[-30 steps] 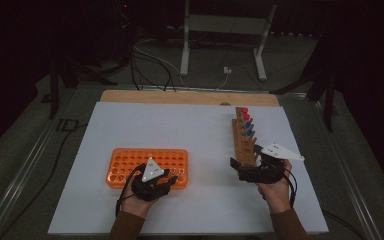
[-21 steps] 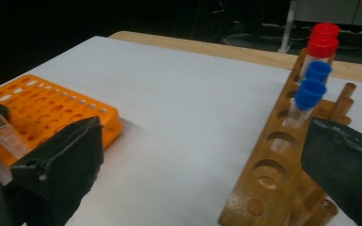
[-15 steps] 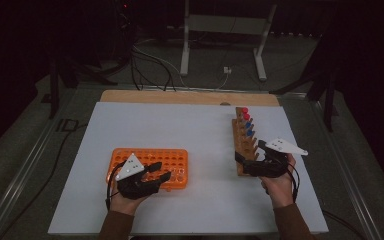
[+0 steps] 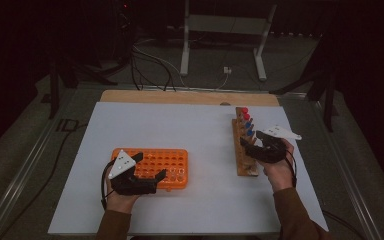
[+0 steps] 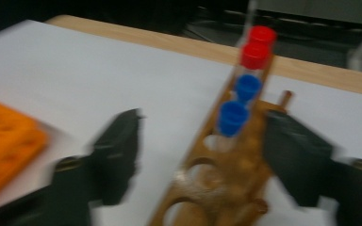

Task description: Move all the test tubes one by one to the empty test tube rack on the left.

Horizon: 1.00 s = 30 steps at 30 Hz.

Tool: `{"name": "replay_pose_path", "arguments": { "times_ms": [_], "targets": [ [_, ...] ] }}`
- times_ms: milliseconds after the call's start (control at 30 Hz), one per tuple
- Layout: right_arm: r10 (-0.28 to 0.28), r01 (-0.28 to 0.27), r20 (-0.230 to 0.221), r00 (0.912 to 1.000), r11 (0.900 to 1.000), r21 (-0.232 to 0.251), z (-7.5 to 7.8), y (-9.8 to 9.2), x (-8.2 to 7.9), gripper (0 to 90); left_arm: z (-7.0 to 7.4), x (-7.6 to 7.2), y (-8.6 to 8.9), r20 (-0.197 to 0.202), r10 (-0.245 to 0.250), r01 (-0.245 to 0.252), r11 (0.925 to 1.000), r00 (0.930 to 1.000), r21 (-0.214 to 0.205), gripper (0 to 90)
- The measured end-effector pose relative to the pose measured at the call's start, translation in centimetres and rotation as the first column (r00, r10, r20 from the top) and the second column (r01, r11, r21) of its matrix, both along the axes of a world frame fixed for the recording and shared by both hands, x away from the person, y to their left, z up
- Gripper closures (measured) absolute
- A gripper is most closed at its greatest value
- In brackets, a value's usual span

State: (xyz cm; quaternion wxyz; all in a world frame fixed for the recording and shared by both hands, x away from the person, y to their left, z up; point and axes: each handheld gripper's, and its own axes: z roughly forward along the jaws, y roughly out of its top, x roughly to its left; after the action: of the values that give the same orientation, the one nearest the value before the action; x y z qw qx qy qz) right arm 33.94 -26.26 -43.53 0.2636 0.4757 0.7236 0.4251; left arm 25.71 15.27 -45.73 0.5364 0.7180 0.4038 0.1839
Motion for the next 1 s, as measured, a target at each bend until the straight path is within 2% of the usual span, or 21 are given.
{"name": "replay_pose_path", "arguments": {
  "times_ms": [333,433,733,1000],
  "targets": [
    [-0.049,0.048,-0.039,0.9980,0.9985,-0.025,-1.1,0.2,2.2,67.9,-0.3,0.2,0.2,-0.010,0.017,-0.017,0.9997,0.9998,-0.015,1.4],
    [-0.039,0.038,-0.048,0.9981,0.9991,-0.019,-1.3,0.3,2.6,74.9,-0.3,0.2,0.3,-0.011,0.022,-0.022,0.9997,0.9997,-0.014,1.4],
    [-0.037,0.034,-0.035,0.9987,0.9975,-0.062,-1.4,1.1,2.8,75.8,-0.5,0.3,0.3,-0.015,0.024,-0.024,0.9995,0.9996,-0.019,1.4],
    [-0.041,0.038,-0.040,0.9983,0.9959,-0.082,-1.4,1.0,2.9,76.4,-0.6,0.3,0.5,-0.017,0.035,-0.035,0.9990,0.9993,-0.028,1.4]
  ]
}}
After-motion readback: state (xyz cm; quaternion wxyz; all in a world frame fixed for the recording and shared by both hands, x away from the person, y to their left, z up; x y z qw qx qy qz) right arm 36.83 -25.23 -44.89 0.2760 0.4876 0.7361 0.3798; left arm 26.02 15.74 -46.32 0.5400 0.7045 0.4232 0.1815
